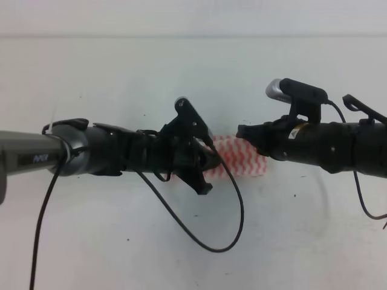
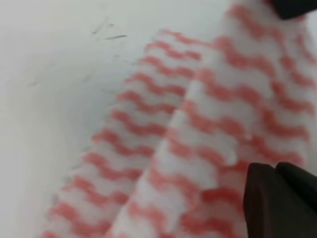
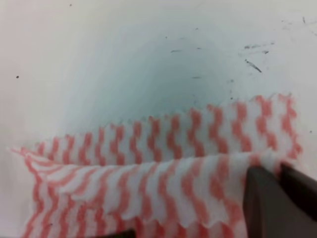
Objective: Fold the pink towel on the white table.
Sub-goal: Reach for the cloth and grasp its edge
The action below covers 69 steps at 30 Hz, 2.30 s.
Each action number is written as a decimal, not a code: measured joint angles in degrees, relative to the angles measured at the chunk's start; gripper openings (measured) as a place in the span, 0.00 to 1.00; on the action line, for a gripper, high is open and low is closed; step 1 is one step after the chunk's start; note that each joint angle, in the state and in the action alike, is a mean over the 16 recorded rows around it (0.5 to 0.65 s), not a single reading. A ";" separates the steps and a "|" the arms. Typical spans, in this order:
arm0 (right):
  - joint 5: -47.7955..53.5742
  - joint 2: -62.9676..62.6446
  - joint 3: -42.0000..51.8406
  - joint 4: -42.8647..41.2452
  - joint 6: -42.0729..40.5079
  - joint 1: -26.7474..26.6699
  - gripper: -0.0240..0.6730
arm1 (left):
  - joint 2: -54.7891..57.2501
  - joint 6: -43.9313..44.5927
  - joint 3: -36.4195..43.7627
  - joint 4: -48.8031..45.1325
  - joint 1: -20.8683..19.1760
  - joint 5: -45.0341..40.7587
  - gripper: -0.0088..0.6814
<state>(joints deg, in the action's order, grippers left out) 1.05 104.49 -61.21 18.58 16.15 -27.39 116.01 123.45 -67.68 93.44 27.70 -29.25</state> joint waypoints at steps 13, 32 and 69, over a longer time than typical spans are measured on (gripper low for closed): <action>0.17 0.12 0.01 0.01 0.00 -0.01 0.01 | 1.34 7.01 -1.09 5.96 0.00 2.25 0.01; -0.66 1.85 0.00 0.02 -0.01 -0.02 0.01 | 2.77 8.79 -3.95 6.64 0.00 3.28 0.01; -4.53 2.10 0.02 0.07 0.02 -0.05 0.01 | 4.86 8.36 -4.35 3.12 0.00 0.87 0.01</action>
<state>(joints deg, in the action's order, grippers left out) -3.48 106.59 -61.19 18.65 16.17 -27.44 120.87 131.81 -72.04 96.57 27.70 -28.38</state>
